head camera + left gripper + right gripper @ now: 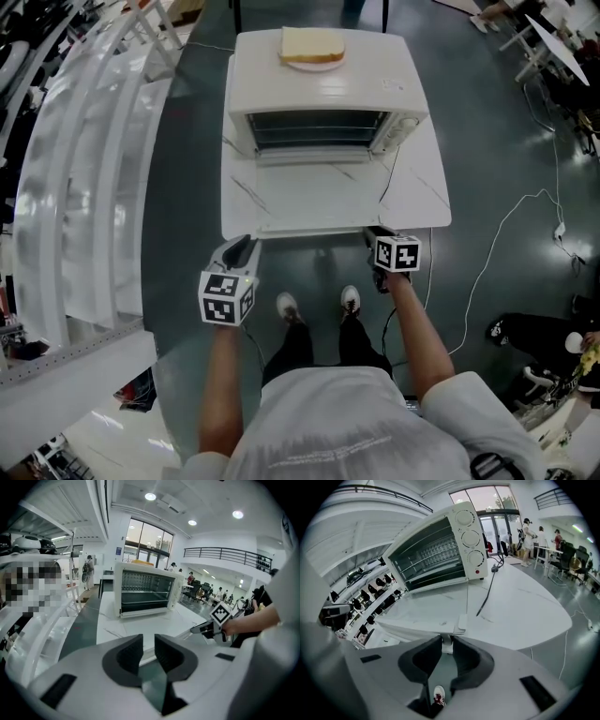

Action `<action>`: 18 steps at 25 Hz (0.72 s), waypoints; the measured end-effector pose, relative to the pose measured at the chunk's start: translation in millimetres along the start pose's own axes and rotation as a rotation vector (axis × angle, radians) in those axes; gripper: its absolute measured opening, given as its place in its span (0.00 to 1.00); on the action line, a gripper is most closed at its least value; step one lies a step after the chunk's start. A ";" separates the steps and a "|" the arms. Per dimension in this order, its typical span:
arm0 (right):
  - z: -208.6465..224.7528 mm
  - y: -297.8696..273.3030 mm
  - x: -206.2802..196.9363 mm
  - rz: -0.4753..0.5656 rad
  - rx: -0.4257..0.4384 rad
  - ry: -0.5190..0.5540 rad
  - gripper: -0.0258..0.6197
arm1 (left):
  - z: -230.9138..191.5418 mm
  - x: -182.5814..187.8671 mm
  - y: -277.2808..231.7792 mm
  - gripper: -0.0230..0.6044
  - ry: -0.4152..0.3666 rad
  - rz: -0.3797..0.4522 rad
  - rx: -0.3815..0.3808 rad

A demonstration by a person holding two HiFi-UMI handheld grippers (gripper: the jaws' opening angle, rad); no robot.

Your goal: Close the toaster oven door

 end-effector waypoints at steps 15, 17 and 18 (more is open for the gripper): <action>-37.5 68.6 78.2 0.271 0.244 -0.081 0.17 | 8.6 66.4 18.8 0.17 -0.072 0.115 0.015; -45.3 77.3 102.3 0.313 0.263 -0.061 0.17 | 11.2 76.0 20.5 0.17 -0.077 0.135 0.024; -48.8 80.5 114.5 0.329 0.268 -0.049 0.17 | 12.1 80.1 20.7 0.17 -0.079 0.144 0.029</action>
Point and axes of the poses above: the fingertips, and each gripper's own axes: y backward along the fingers, z to its right, x out of its top, the point moved 4 cm from there along y, backward along the fingers, and after that the axes turned 11 degrees about -y, right-handed, at the moved point
